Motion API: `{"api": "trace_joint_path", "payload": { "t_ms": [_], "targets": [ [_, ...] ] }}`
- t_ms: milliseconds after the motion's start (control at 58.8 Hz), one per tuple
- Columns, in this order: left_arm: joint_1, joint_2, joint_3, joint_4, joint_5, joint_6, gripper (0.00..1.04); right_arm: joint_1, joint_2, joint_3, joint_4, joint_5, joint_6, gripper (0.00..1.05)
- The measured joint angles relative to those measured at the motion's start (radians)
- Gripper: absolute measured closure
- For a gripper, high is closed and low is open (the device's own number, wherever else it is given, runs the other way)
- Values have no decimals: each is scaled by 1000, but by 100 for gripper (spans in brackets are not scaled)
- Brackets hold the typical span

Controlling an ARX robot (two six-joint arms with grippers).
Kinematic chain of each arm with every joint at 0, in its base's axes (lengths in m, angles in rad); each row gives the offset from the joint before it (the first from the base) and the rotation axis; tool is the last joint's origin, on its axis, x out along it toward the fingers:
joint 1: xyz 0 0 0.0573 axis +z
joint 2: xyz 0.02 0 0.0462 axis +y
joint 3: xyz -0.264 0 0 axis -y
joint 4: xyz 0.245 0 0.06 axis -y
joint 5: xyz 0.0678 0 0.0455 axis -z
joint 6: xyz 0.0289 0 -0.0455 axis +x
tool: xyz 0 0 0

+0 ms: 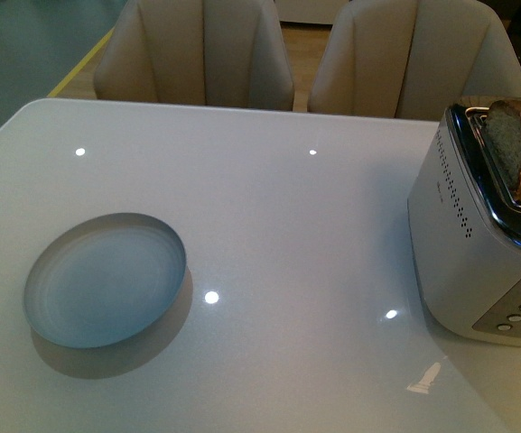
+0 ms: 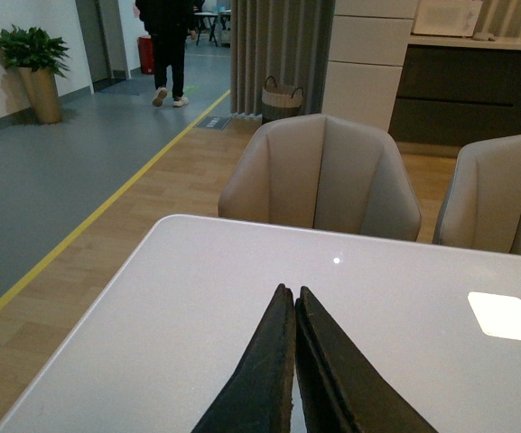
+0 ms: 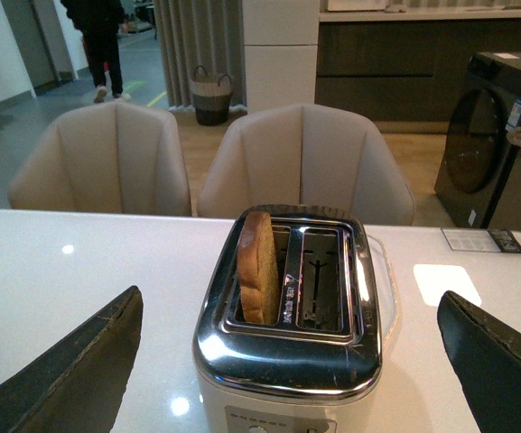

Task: Left arm holds plate, right arm toasts bread

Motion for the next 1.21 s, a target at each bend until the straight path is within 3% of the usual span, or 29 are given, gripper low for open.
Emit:
{"api": "trace_joint_path", "payload": {
  "t_ms": [544,901,986,1207],
  "targets": [
    [0,-328,0,-313,0,0,102,0,0,0,0,0,0,9],
    [0,-428,0,-413,0,0,102,0,0,0,0,0,0,9],
    [0,-576,0,-581,0,0,102,0,0,0,0,0,0,9],
    [0,-601,0,-591,0,0,102,0,0,0,0,0,0,9]
  ]
}}
